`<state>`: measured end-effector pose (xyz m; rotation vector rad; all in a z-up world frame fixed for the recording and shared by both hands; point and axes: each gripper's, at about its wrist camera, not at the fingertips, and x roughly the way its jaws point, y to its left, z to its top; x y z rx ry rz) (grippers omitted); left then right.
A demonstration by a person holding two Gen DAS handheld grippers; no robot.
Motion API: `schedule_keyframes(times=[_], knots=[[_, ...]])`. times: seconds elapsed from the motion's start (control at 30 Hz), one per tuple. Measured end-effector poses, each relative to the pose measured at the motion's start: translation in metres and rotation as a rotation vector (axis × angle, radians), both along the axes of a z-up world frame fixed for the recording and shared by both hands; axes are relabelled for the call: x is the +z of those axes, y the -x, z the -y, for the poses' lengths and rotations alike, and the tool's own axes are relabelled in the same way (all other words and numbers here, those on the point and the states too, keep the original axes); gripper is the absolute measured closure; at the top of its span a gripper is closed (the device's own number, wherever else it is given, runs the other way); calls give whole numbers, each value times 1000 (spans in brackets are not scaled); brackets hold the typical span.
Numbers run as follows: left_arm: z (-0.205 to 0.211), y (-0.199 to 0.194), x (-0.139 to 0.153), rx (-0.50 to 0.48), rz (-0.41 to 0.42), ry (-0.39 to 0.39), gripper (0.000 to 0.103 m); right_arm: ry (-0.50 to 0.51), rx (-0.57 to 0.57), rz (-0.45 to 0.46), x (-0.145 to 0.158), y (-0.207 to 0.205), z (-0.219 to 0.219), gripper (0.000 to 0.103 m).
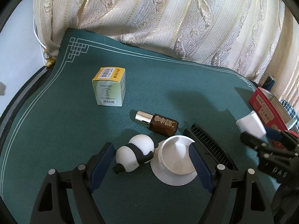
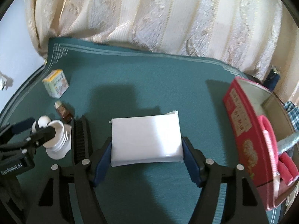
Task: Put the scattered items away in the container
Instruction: 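Hold the white pad with the right gripper while the left gripper closes on the white cup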
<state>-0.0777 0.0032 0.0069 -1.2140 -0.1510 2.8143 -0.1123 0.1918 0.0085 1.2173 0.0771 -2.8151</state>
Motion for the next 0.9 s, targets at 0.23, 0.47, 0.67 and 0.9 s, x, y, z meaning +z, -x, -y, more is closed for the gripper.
schedule_keyframes(times=[0.23, 0.47, 0.67, 0.9], knots=[[-2, 0, 0, 1, 1, 7, 20, 12, -26, -49, 18, -5, -7, 29], [-6, -1, 0, 0, 0, 26, 20, 21, -29, -99, 36, -11, -10, 29], [-13, -3, 3, -4, 2, 47, 20, 18, -39, -146, 48, -20, -12, 29], [-20, -9, 5, -4, 9, 65, 20, 42, -37, -173, 58, -28, -17, 29]])
